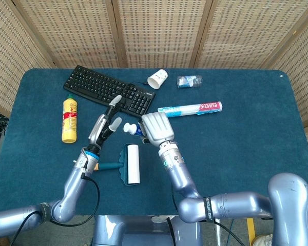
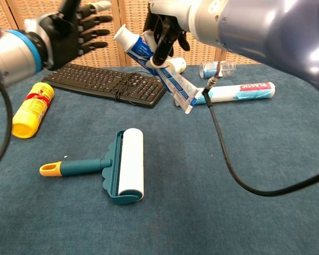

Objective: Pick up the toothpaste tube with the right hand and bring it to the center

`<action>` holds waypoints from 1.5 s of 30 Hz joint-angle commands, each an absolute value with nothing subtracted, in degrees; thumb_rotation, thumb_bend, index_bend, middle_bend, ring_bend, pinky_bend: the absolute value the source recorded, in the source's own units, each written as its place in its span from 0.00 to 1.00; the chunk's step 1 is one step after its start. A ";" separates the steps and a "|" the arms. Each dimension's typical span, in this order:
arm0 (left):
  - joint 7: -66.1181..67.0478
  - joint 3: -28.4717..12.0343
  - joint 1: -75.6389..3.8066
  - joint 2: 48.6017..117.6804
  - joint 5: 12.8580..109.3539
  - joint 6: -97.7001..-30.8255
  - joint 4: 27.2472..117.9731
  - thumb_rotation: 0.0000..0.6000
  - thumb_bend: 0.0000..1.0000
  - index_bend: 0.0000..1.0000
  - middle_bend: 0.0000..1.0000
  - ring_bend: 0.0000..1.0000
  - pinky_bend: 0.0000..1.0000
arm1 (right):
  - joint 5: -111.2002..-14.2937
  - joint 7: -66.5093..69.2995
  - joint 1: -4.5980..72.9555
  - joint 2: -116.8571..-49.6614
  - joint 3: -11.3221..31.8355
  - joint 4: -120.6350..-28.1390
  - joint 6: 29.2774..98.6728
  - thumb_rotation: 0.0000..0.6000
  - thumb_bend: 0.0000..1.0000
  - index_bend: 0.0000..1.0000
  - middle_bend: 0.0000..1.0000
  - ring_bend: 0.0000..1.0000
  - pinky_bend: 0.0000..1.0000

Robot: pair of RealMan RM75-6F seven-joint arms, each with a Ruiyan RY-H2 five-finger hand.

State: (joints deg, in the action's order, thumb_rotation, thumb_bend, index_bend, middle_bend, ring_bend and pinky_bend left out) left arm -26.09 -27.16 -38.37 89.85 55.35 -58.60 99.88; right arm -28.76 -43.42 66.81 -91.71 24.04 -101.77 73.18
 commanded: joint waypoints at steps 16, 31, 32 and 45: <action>-21.65 -18.37 -26.40 70.69 70.76 -63.68 97.31 0.48 0.00 0.00 0.00 0.00 0.00 | -35.32 -41.22 59.75 -86.50 17.02 -105.31 74.30 1.00 0.61 0.72 0.71 0.63 0.79; -6.42 -9.24 -16.53 69.13 73.41 -75.64 95.89 0.86 0.00 0.00 0.00 0.00 0.00 | -41.67 -45.52 55.95 -93.16 7.28 -95.15 73.81 1.00 0.25 0.41 0.50 0.47 0.72; -5.95 -9.15 -16.39 69.13 73.34 -75.84 95.76 0.87 0.00 0.00 0.00 0.00 0.00 | -41.81 -44.98 55.72 -93.72 7.39 -94.57 73.69 1.00 0.09 0.23 0.35 0.35 0.62; 0.70 -7.64 -12.26 67.93 73.72 -82.06 99.51 1.00 0.00 0.00 0.00 0.00 0.00 | -51.12 -31.67 47.59 -86.42 9.04 -103.86 75.87 1.00 0.00 0.00 0.00 0.00 0.01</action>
State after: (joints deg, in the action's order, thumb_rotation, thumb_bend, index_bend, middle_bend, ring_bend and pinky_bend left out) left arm 0.55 -7.86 -12.52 68.07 73.44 -81.73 99.19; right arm -48.47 -33.57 49.74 -88.91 9.54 -101.57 74.30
